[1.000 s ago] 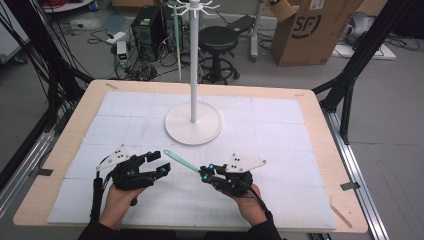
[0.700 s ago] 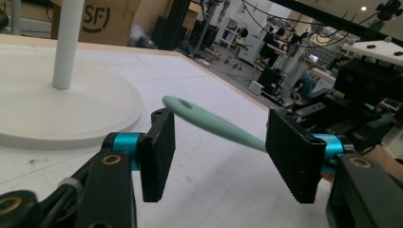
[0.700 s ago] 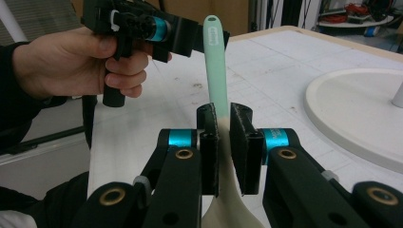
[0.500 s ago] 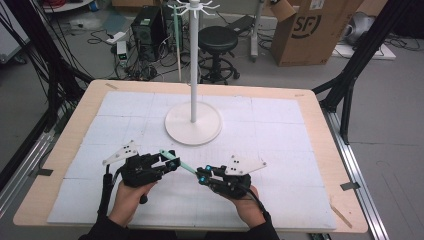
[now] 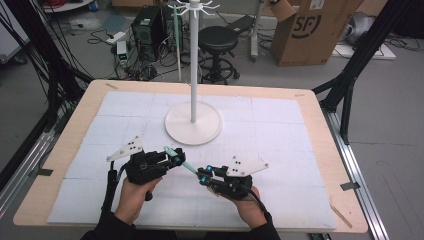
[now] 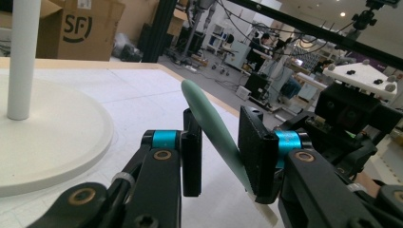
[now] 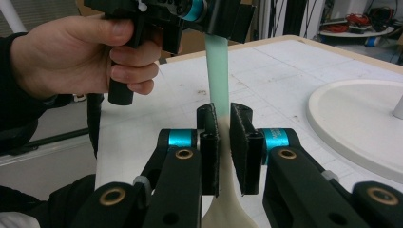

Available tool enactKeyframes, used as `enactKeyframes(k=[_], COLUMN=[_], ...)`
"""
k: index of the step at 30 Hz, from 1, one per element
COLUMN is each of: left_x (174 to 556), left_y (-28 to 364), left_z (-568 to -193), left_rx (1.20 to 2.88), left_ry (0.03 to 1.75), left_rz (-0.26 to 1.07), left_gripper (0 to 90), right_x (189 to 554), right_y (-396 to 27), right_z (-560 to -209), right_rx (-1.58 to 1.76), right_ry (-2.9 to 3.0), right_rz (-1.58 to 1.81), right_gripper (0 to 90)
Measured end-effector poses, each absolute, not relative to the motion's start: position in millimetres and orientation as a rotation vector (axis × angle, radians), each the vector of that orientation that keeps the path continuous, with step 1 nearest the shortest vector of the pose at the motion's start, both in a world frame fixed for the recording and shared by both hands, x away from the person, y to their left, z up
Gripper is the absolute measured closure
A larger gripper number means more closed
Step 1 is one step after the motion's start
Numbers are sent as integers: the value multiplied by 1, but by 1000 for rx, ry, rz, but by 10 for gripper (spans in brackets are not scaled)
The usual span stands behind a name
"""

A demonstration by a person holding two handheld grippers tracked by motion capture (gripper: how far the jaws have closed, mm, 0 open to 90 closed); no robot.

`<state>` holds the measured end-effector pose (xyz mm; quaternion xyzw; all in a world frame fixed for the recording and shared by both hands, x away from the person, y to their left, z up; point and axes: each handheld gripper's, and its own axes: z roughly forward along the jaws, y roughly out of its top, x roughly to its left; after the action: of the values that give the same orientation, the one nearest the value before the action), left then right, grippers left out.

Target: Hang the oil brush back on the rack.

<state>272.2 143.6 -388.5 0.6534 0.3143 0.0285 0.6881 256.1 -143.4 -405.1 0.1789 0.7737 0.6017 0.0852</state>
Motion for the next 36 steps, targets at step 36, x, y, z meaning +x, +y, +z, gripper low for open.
enactKeyframes(k=[36], left_x=[264], left_y=[132], left_z=[-342], left_rx=[1643], left_ry=[278], left_rz=[-42], left_gripper=[831], right_x=[274], right_y=[-132], right_z=[-380], right_rx=[230], right_ry=[2586], right_rz=[2016], right_gripper=[686])
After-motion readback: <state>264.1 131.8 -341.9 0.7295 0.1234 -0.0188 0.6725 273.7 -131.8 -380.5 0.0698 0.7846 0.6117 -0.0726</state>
